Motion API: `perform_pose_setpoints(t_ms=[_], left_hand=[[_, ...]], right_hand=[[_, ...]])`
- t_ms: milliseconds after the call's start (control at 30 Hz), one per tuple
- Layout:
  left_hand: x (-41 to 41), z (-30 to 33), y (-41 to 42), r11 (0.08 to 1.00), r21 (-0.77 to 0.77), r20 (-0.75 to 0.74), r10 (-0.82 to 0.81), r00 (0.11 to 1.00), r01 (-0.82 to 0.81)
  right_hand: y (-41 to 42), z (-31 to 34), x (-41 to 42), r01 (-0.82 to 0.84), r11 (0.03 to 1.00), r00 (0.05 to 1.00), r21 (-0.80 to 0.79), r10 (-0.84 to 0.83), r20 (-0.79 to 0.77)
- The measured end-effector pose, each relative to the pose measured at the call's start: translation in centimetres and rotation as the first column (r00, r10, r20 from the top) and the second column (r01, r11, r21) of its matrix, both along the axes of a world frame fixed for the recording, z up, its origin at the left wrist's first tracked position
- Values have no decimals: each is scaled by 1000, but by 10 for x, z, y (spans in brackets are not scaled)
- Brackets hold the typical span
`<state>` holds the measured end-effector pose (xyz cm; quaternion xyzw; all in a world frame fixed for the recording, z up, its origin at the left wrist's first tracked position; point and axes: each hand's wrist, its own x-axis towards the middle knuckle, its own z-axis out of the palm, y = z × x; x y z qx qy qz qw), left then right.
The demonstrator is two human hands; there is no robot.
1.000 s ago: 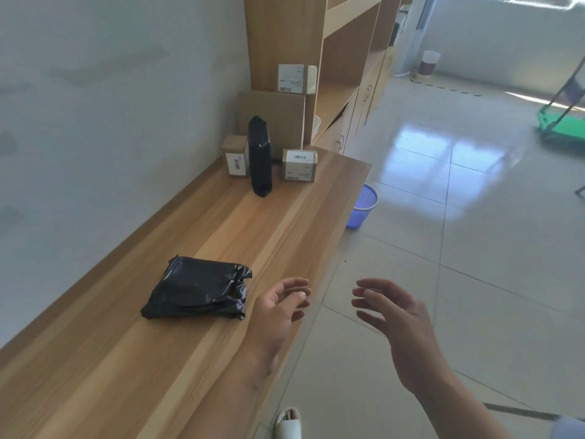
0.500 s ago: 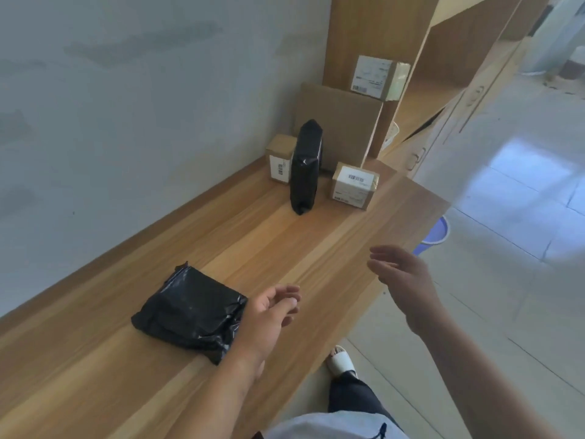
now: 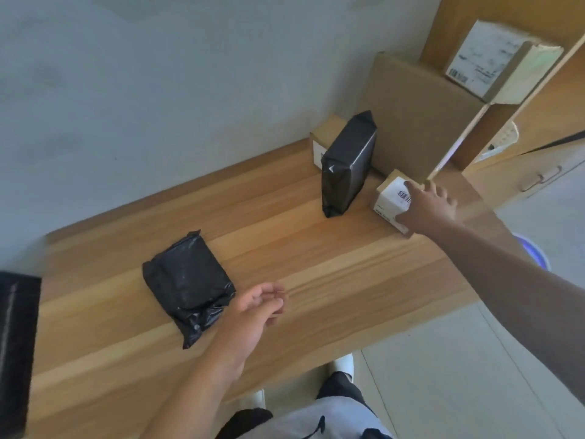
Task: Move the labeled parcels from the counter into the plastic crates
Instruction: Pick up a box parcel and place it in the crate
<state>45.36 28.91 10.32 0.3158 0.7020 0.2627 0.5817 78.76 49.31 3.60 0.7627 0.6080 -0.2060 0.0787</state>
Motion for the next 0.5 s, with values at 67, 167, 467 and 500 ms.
perform_pose_setpoints(t_ms=[67,167,467,500], left_hand=[[0,0,-2,999,-14,-17,40,999,-40],[-2,3,-5,996,-6,-28,92,995,-92],[-17,8,-11,993,58,3,99,995,-99],[-20,9,-10,994,75,13,84,996,-85]], right_hand=[[15,-3,2,49,997,999,-67,-48,7],[24,-9,2,102,989,995,-110,-102,2],[-30,-4,-16,391,920,787,-41,-357,-504],[-46,1,-23,487,870,648,-79,-420,-635]])
